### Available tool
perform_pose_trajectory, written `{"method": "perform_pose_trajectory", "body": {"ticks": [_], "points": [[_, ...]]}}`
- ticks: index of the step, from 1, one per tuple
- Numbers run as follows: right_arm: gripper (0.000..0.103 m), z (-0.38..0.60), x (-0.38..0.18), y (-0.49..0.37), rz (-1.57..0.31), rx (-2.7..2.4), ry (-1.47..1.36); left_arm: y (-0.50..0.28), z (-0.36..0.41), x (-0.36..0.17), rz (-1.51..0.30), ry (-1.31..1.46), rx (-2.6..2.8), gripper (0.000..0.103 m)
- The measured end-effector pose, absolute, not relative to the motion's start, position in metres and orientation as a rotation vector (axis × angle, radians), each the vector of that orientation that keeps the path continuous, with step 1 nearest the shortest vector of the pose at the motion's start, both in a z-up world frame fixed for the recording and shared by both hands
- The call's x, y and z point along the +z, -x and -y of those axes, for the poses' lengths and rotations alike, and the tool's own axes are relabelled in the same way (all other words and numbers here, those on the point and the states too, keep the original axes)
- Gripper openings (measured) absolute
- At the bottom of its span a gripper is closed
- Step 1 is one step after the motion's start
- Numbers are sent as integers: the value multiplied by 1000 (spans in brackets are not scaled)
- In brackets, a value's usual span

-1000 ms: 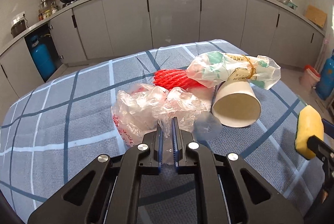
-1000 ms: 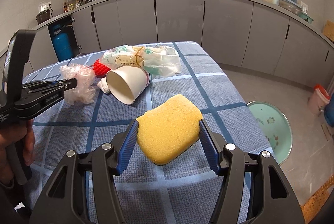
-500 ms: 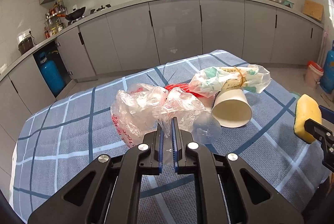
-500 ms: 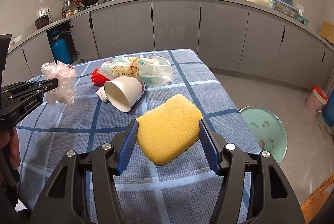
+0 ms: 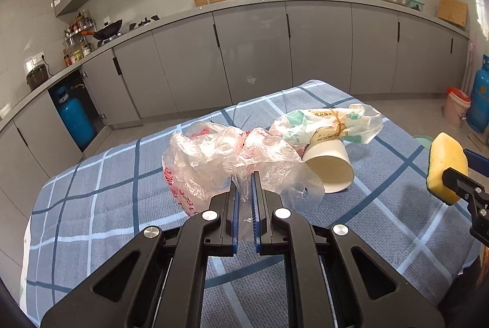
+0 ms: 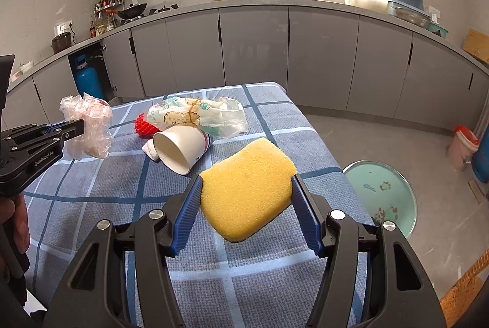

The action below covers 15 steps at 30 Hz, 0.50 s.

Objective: Collect trash
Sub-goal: 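Carry the sponge and clear bag over the green bucket and open both grippers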

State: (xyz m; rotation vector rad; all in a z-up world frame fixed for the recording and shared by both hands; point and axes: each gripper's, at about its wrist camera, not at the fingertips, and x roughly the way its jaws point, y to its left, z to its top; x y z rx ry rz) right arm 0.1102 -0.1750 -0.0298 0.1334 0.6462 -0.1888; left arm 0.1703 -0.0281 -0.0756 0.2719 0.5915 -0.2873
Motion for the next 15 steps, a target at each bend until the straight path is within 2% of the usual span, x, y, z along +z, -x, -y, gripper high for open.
{"method": "perform_pose_trajectory", "body": {"ticks": [15], "points": [[59,201,-26,-96,-616,-229,-181,-159,55,-60,-540,-319,-322,8]]}}
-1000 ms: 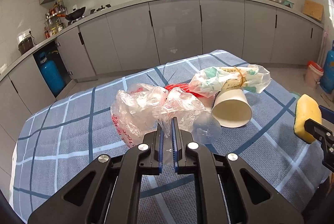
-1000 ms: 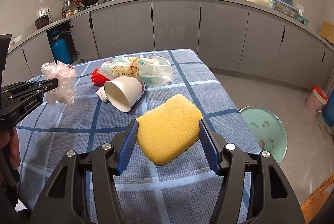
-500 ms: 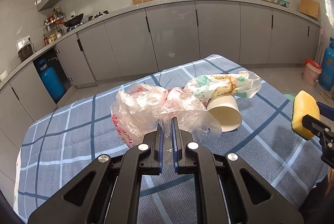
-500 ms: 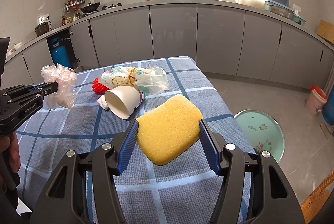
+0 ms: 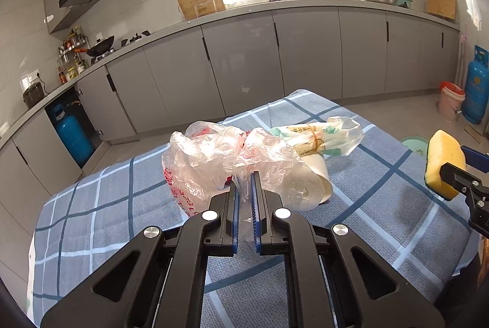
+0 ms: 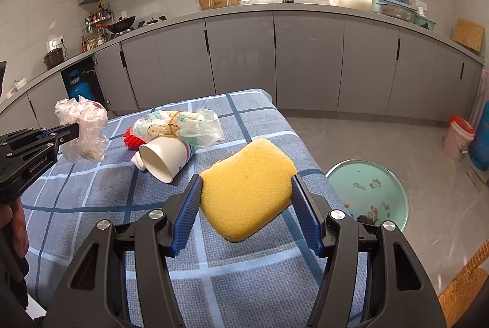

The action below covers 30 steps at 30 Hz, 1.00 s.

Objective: Collect trash
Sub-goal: 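Carry the sponge and clear bag over the green bucket and open both grippers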

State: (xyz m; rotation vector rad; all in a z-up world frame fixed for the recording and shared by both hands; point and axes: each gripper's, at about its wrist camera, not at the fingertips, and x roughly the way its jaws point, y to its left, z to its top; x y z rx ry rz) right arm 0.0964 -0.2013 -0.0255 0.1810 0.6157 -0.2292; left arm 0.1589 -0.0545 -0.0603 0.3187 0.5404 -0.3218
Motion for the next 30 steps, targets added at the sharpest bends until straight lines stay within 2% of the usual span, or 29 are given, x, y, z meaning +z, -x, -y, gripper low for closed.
{"method": "perform_pose_trajectory", "body": {"ticks": [15,30], "points": [[59,222,-22,-85,-585,-269,-200,-147,90,-41,-472,-358,-406,8],[59,287,-14,-57,-545,-402,-237,-127,172,-30,-399,-432,-588,8]]}}
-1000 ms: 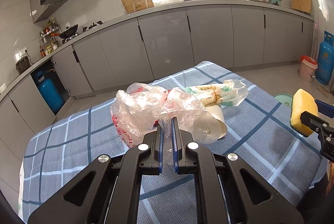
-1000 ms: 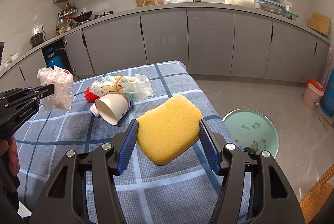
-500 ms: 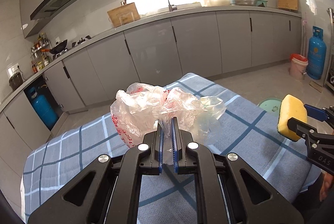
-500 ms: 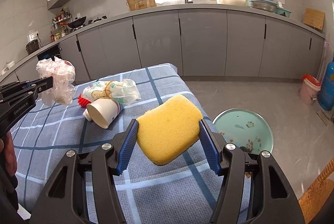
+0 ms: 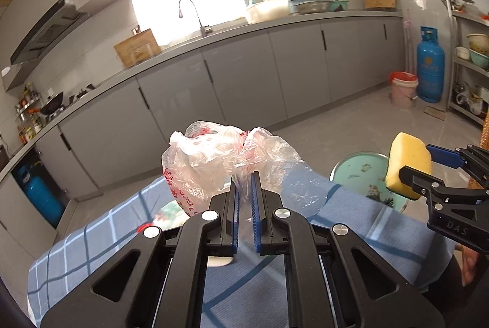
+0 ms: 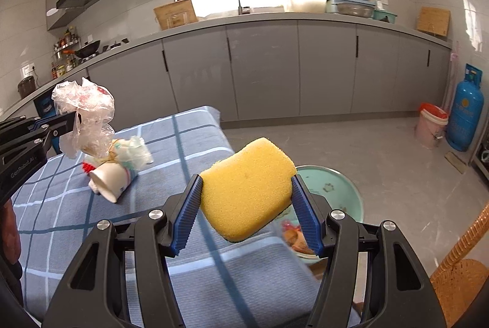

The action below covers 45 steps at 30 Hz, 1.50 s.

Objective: Collect trash
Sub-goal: 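Carry the sponge and clear bag over the green bucket and open both grippers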

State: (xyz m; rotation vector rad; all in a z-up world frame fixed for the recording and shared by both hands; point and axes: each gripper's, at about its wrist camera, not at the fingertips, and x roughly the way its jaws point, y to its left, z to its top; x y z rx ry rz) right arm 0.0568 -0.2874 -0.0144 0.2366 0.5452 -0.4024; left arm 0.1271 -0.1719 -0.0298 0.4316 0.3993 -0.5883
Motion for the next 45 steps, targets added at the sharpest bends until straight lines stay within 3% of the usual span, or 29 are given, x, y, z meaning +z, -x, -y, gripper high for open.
{"method": "perform_pose_trajectory", "body": {"ticks": [21,45], "points": [[60,370,-19,-52,-539,-539,-235,-120,275,-39,-351,-496,-772,8],[62,448,-72,-92,-626,-534,-298,-150,367,-101,-460,-574,-853,9]]}}
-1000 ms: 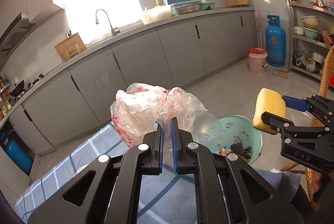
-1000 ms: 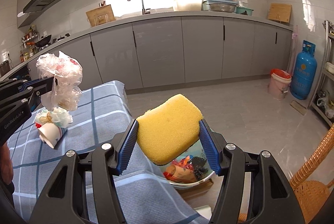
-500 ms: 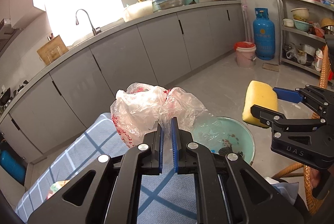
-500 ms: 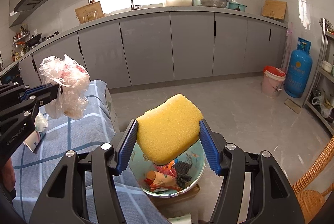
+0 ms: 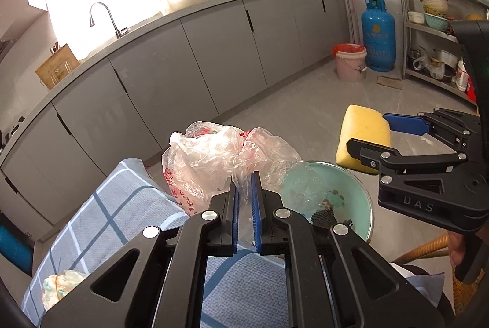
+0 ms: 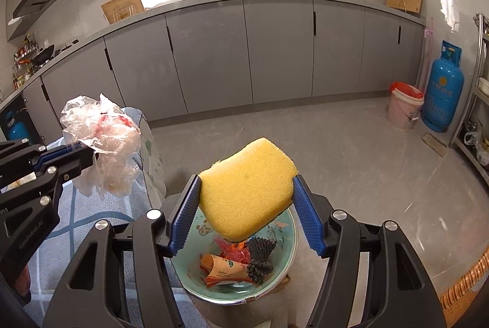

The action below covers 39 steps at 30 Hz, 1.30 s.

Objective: Collect trash
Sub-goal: 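Carry the sponge and clear bag over the green bucket and open both grippers, then move both open grippers back over the remaining trash on the table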

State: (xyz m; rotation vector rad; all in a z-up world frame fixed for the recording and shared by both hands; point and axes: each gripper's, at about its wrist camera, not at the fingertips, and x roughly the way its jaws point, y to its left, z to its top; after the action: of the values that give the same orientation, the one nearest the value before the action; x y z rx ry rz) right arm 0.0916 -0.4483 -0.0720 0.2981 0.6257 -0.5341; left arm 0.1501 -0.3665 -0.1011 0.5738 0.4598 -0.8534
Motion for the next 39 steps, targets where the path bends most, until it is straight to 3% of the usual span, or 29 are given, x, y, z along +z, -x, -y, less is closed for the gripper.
{"method": "perform_pose_trajectory", "body": {"ticks": [4,6,8,17,26,39], "points": [[66,457,-79,-96,-616,-533,-308,-152,371,-114,-477,-586,-850,17],[74,461,-81,-96,-610,-550,-302,-151,372,-119,-476,-593,-850,32],[77,464,-83,-95,-607,-565,-317,-151,371,-122,-466,-595,-833,54],[82,464,-86,-68,-600,-617,-388,-156,351,-119,-488,-570,-774,75],[87,432,-84,-48,-598,-614,-430,-144,309,-101,-481,-522,-723,86],[89,373,-64,-59,-609,-530,-388,-143,239,-78,-498,-436,-631,86]]}}
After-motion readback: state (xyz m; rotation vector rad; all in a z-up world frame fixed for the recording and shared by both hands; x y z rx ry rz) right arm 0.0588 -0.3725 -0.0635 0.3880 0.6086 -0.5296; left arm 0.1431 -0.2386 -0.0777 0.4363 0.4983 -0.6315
